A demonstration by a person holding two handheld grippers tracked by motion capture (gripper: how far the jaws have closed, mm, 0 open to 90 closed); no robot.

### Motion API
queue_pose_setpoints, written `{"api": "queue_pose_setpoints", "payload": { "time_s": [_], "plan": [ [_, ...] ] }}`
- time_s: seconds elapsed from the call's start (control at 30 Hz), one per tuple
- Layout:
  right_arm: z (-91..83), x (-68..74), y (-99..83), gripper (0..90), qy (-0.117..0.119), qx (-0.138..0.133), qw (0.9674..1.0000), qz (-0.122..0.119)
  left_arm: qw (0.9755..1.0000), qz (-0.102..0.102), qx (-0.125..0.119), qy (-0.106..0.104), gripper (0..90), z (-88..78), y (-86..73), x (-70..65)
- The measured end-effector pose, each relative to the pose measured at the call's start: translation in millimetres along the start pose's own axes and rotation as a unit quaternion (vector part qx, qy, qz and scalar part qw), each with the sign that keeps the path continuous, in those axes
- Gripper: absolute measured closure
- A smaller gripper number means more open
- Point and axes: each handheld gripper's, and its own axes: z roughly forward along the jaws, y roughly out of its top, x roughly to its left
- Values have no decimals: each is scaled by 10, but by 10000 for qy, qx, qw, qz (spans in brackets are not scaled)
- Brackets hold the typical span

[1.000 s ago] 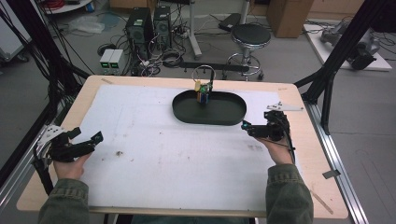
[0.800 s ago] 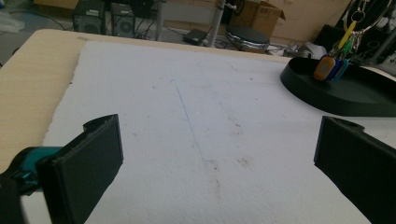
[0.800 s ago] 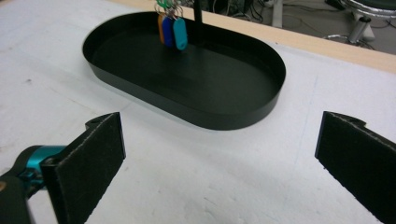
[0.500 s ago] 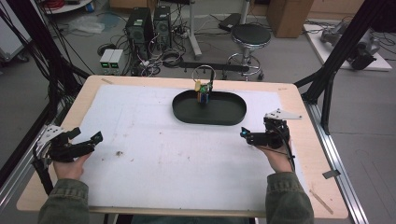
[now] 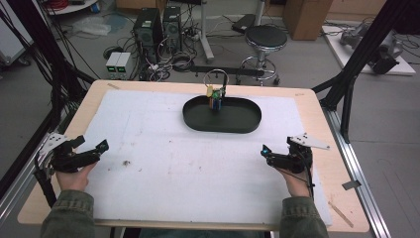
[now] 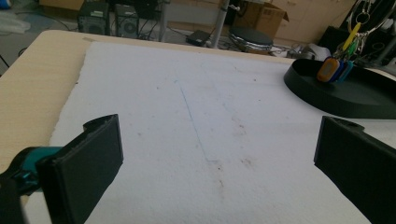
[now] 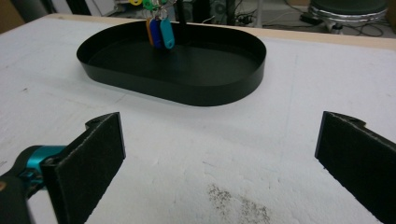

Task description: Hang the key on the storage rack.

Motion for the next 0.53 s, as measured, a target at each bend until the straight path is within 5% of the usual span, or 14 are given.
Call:
{"api": "queue_pose_setpoints", "payload": {
  "time_s": [0.2, 0.53],
  "plan": [
    [-67, -6, -107, 6, -140, -347, 9991, 194, 10000, 14, 18, -11, 17, 3, -7, -10],
    [-98, -39, -116, 6, -216, -415, 9986, 263, 10000, 1, 23, -27, 17, 11, -9, -4]
  ]
}}
